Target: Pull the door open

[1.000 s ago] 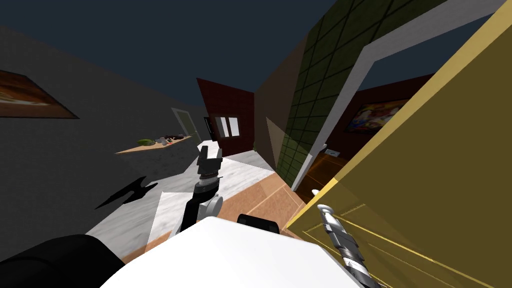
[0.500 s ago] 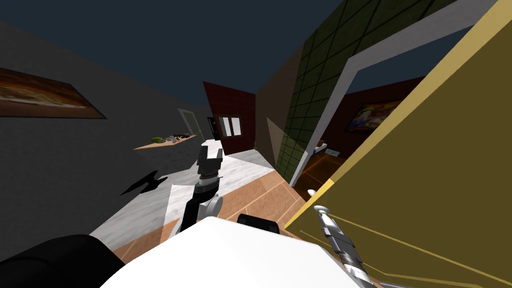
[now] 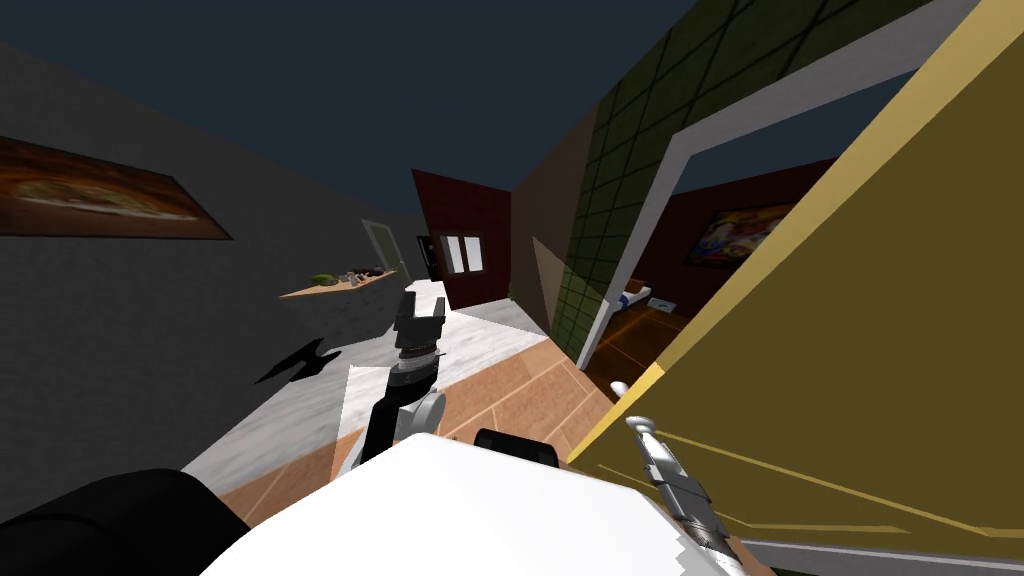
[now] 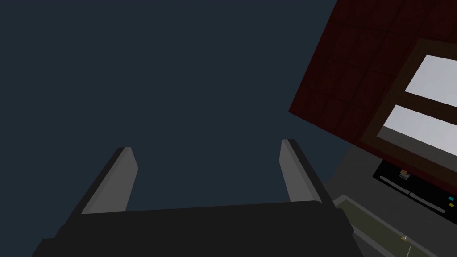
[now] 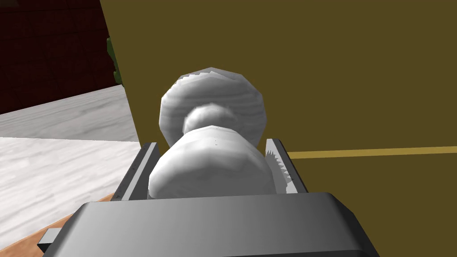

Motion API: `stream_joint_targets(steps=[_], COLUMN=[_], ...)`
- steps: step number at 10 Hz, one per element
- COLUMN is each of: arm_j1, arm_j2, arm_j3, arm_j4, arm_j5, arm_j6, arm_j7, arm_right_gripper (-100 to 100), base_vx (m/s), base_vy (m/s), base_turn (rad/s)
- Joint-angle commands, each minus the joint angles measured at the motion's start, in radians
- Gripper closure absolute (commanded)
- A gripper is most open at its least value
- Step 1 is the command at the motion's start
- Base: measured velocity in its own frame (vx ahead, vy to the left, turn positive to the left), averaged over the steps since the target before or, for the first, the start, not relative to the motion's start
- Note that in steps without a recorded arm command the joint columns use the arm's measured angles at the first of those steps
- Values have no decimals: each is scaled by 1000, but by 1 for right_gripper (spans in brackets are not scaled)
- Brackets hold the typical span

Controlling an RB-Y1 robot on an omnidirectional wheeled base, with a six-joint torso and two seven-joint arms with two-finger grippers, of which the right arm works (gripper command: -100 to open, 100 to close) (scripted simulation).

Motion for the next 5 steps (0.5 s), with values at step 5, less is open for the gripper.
stream_joint_targets(steps=[5], arm_j1=[35], arm_j2=[-5], arm_j3=[47], arm_j4=[46], arm_j5=[46], arm_j6=[-121], arm_j7=[-18], arm_right_gripper=[100], base_vx=[-46], base_vy=[-41], base_turn=[-11])
